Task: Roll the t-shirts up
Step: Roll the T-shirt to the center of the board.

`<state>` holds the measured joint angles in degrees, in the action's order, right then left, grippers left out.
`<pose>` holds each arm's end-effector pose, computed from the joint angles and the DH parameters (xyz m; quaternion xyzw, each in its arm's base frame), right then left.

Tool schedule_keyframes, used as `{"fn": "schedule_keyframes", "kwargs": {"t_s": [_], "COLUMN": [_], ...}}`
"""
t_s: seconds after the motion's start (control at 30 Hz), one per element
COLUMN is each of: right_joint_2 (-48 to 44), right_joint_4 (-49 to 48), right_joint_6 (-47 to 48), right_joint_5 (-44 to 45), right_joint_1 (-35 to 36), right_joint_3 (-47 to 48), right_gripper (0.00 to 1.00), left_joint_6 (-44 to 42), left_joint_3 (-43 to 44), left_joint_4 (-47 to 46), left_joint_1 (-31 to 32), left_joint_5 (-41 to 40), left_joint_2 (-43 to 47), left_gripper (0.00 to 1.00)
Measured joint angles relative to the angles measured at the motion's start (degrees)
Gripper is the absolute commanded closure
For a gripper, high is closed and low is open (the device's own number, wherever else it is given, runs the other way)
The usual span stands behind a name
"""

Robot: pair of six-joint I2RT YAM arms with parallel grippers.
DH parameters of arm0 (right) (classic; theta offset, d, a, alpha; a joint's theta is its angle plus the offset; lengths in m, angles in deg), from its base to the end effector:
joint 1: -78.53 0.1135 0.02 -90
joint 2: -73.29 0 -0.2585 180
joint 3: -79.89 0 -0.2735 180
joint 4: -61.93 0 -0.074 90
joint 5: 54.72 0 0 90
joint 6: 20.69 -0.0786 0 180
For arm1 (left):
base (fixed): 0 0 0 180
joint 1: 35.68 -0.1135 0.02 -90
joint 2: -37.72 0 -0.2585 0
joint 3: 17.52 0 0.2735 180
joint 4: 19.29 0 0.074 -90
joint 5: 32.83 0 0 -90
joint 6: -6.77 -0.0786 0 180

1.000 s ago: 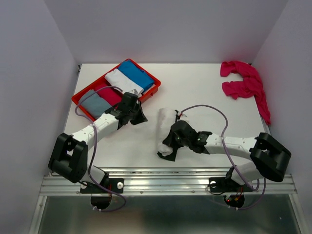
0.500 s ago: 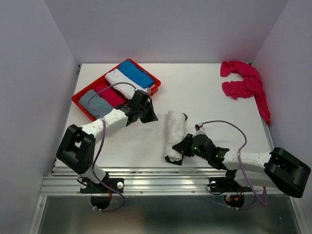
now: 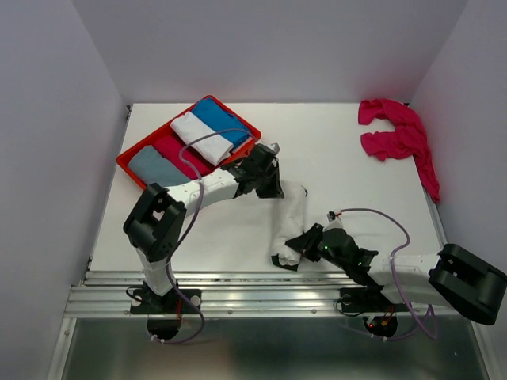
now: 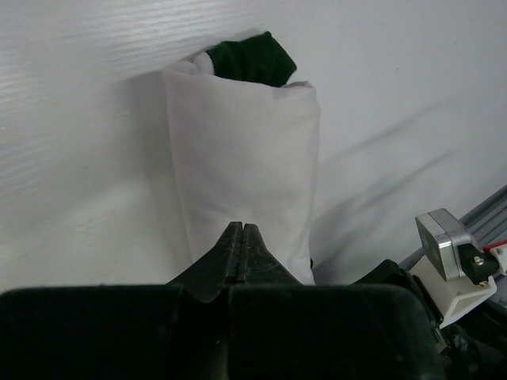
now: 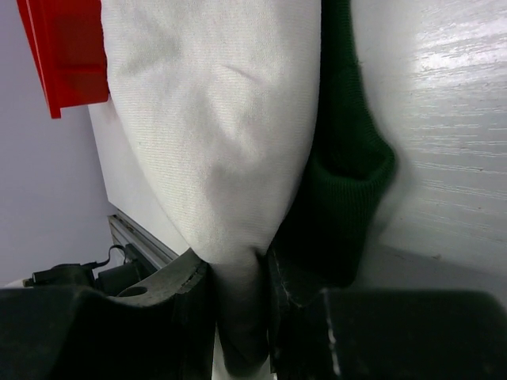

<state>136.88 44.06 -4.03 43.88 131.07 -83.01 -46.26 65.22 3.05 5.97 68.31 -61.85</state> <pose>0.1471 0.1726 0.0740 0.1924 0.8365 0.4239 0.2890 0.3201 -0.3050 0.1938 0.0783 0.8965 -0.3384 0.2750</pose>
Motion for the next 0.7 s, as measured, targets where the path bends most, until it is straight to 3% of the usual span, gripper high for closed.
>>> {"fn": "schedule_keyframes", "kwargs": {"t_s": [0.17, 0.47, 0.57, 0.6, 0.63, 0.67, 0.7], "right_joint_2": [1.2, 1.7, 1.2, 0.7, -0.2, -0.7, -2.0], "right_joint_4": [-1.7, -2.1, -1.1, 0.2, 2.0, 3.6, 6.9], "right_joint_6": [-0.2, -0.6, -0.7, -0.6, -0.7, -0.4, 0.2], "right_joint_5": [-0.1, 0.0, 0.3, 0.6, 0.9, 1.1, 1.3], "right_joint_1": [0.0, 0.0, 0.0, 0.0, 0.0, 0.0, 0.0], "right_joint_3": [-0.1, -0.2, -0.2, 0.0, 0.3, 0.7, 1.7], "right_gripper": [0.99, 0.99, 0.77, 0.57, 0.46, 0.30, 0.30], "left_joint_6": [-0.6, -0.6, -0.5, -0.4, -0.2, 0.1, 0.3], "left_joint_3": [3.9, 8.3, 9.5, 9.8, 10.1, 10.4, 10.5], "left_joint_4": [-0.4, -1.7, -2.9, -3.5, -3.9, -4.4, -4.7], "left_joint_1": [3.8, 4.1, 4.9, 5.1, 5.4, 5.6, 5.7], "left_joint_5": [1.4, 4.2, 5.3, 5.7, 6.1, 6.4, 6.5], "left_joint_2": [-6.4, -13.8, -15.8, -16.4, -16.8, -17.4, -17.7], "left_gripper": [1.00, 1.00, 1.00, 1.00, 1.00, 1.00, 1.00]}}
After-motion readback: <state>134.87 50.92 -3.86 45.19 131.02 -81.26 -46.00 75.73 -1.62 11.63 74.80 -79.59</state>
